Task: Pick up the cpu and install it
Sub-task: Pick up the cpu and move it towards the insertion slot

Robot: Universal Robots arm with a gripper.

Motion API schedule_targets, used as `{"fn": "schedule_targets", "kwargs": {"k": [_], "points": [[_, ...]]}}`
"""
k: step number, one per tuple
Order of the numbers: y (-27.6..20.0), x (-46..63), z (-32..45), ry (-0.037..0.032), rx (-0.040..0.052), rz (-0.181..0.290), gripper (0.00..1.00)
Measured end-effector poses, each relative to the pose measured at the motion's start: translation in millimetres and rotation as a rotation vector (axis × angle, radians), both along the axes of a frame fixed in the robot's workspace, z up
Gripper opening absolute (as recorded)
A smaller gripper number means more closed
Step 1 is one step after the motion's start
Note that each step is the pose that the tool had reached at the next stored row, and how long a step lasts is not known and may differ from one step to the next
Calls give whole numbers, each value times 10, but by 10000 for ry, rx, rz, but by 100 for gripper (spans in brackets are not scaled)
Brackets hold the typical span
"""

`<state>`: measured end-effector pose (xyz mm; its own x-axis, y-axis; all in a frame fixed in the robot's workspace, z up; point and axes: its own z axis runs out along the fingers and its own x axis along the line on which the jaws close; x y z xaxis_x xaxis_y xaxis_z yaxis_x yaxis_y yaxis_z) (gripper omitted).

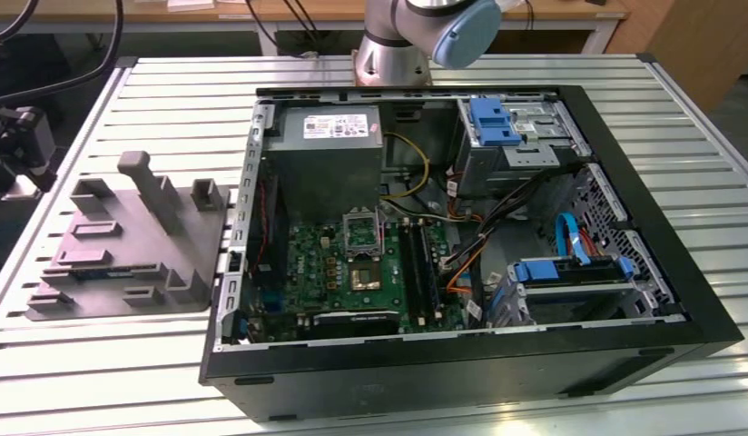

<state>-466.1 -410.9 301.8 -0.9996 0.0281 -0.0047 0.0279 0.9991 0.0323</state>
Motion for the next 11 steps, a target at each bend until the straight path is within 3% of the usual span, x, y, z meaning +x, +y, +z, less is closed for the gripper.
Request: {"fn": "schedule_targets", "kwargs": {"k": [11], "points": [[0,0,51,1,0,0,47]]}}
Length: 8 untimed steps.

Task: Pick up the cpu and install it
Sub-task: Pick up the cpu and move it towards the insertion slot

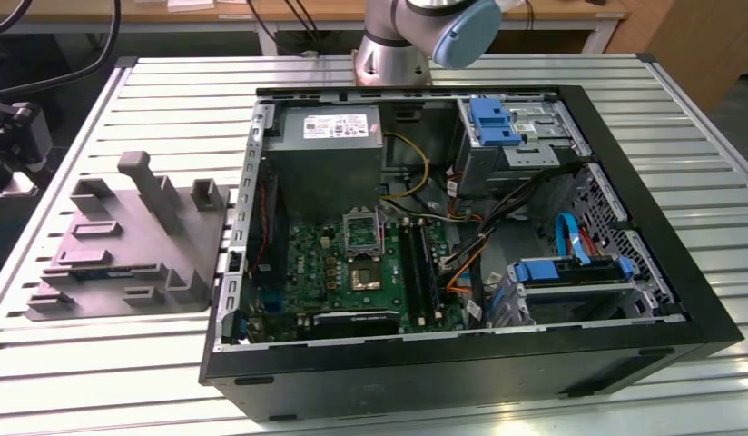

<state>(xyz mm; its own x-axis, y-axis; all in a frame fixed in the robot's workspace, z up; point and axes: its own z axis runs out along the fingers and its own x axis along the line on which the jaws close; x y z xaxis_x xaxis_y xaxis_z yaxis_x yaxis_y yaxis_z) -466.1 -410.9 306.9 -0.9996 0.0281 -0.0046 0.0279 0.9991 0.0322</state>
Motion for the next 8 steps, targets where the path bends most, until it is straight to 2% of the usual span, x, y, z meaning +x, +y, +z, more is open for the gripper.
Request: {"fn": "schedule_targets", "kwargs": {"k": [8], "points": [[0,0,39,-1,-1,1,47]]}}
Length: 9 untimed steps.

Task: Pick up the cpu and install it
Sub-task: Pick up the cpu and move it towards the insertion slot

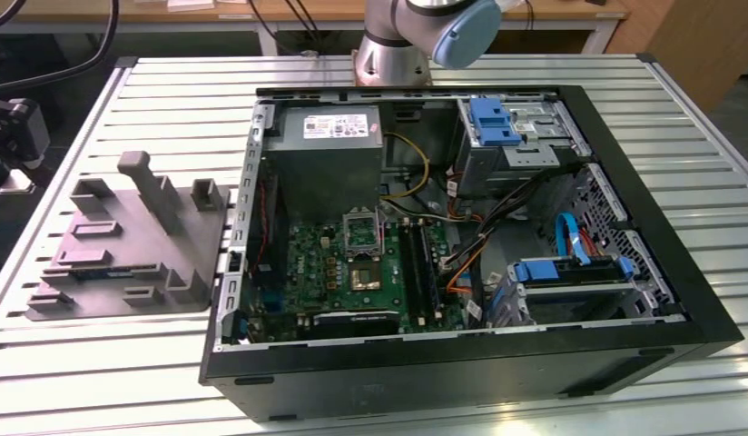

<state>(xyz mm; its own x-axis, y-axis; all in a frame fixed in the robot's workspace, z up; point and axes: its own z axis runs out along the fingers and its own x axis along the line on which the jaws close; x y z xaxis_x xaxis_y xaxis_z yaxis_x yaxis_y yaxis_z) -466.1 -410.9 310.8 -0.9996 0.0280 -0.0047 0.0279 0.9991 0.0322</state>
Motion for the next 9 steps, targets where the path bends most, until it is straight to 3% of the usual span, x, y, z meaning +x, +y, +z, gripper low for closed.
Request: {"fn": "schedule_targets", "kwargs": {"k": [9], "points": [[0,0,40,0,0,0,47]]}}
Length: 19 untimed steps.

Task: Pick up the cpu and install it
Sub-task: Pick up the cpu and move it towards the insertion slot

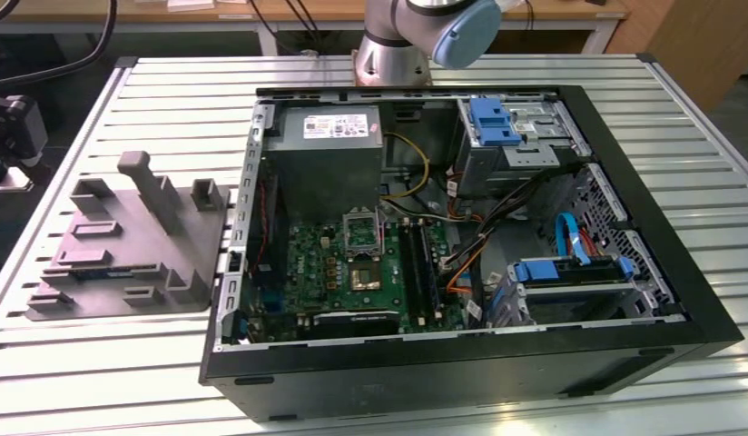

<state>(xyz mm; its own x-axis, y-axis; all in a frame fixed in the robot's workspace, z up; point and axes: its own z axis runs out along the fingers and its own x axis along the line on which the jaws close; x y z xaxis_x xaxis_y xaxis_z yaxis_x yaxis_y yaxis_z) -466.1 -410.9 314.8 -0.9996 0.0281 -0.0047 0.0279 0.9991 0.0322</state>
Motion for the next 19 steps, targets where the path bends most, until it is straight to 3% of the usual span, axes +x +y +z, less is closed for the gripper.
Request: {"fn": "schedule_targets", "kwargs": {"k": [19], "points": [[0,0,104,0,-2,0,47]]}}
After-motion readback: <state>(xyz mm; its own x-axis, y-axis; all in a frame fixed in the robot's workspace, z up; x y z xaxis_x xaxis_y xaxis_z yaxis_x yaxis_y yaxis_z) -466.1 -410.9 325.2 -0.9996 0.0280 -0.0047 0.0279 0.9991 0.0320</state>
